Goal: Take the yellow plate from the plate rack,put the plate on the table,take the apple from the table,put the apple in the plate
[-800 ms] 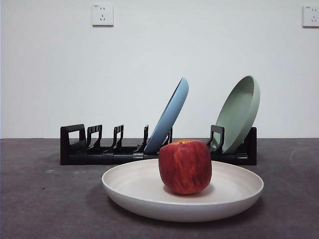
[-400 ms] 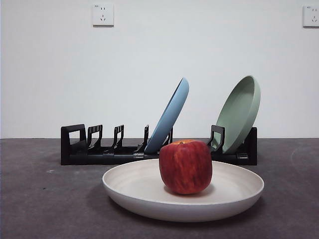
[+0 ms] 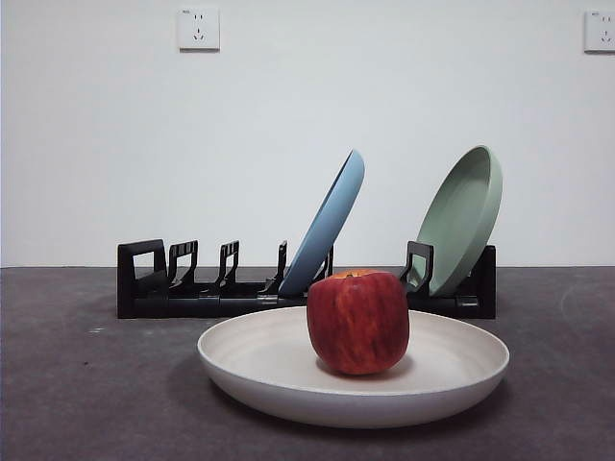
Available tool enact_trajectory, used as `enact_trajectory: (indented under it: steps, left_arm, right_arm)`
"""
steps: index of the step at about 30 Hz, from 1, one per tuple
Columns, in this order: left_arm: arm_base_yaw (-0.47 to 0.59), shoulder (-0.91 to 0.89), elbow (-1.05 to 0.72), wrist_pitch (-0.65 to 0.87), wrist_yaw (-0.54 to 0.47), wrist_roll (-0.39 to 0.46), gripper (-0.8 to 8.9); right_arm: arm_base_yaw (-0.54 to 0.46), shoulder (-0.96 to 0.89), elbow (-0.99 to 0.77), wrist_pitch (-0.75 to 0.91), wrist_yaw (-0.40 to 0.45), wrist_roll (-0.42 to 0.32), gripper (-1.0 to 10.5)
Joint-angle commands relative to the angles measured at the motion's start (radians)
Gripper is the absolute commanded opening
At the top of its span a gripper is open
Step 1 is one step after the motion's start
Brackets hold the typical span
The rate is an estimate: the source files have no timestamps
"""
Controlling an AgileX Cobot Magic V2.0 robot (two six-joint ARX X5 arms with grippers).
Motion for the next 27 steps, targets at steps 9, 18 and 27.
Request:
enact_trajectory:
  steps: [9,18,27]
  left_arm:
    - [0.002,-0.003,-0.014,0.002,-0.001,-0.006,-0.03]
    - [0.002,-0.003,-0.014,0.002,-0.001,-0.006,-0.03]
    - [0.002,-0.003,-0.014,0.002,-0.001,-0.006,-0.03]
  right_arm:
    - [-0.009,0.002,-0.009,0.062,0.023,-0.240,0.0]
    - [-0.251,-0.001,-0.052,0.157,-0.108,-0.401,0.0]
    - [-0.386,-0.085,-0.250,0.343,-0.245,-0.431,0.0]
